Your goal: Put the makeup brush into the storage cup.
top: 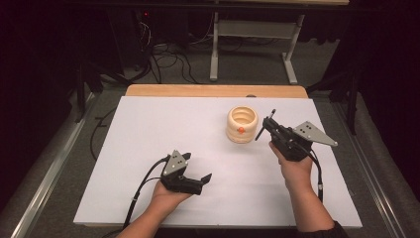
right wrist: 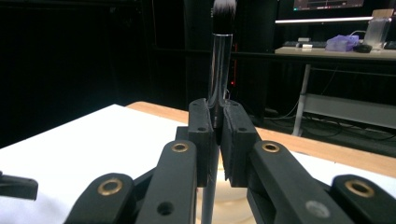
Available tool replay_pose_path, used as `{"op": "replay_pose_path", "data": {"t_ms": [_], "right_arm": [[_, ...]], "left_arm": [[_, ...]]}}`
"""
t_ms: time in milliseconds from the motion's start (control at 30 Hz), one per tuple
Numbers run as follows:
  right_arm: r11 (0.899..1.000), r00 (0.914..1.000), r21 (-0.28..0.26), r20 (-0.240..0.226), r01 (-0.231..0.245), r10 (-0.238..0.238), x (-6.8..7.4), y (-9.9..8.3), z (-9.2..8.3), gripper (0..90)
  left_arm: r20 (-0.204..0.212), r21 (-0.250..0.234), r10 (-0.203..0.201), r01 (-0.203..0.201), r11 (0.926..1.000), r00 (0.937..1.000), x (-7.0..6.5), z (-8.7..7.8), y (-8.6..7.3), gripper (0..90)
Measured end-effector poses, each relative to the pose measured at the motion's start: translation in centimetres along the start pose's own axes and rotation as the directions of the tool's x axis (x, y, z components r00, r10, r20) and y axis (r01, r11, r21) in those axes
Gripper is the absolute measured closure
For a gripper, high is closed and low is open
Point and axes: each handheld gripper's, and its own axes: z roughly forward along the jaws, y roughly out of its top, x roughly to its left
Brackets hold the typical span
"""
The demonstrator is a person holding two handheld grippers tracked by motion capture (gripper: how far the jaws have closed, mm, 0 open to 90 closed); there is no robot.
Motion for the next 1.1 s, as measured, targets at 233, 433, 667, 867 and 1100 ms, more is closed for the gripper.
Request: {"op": "replay_pose_path", "data": {"t_ms": [233, 433, 667, 867, 1100], "right_arm": [[1.0, 0.9996, 0.004, 0.012, 0.024, -0.024, -0.2, 1.1, 0.6, 85.7], [1.0, 0.9995, 0.0, 0.024, 0.022, -0.022, -0.2, 2.1, 1.3, 85.7], [0.999, 0.9986, -0.005, 0.036, 0.039, -0.039, -0.3, 2.9, 2.3, 85.7], [0.999, 0.9984, -0.003, 0.041, 0.04, -0.04, -0.3, 3.3, 3.0, 85.7], [0.999, 0.998, 0.0, 0.044, 0.045, -0.045, -0.2, 3.5, 4.0, 85.7]], "left_arm": [[-0.002, 0.0, 0.002, -0.002, 1.0, 1.0, 0.0, -0.1, 0.0, 0.8], [-0.002, -0.003, 0.001, -0.001, 1.0, 1.0, 0.1, -0.2, 0.1, 0.8], [-0.003, -0.008, -0.001, 0.001, 1.0, 1.0, 0.1, -0.4, 0.2, 0.9], [-0.002, -0.012, -0.001, 0.001, 0.9999, 1.0, 0.2, -0.5, 0.3, 0.9], [-0.002, -0.017, -0.004, 0.004, 0.9999, 1.0, 0.3, -0.7, 0.3, 0.9]]}}
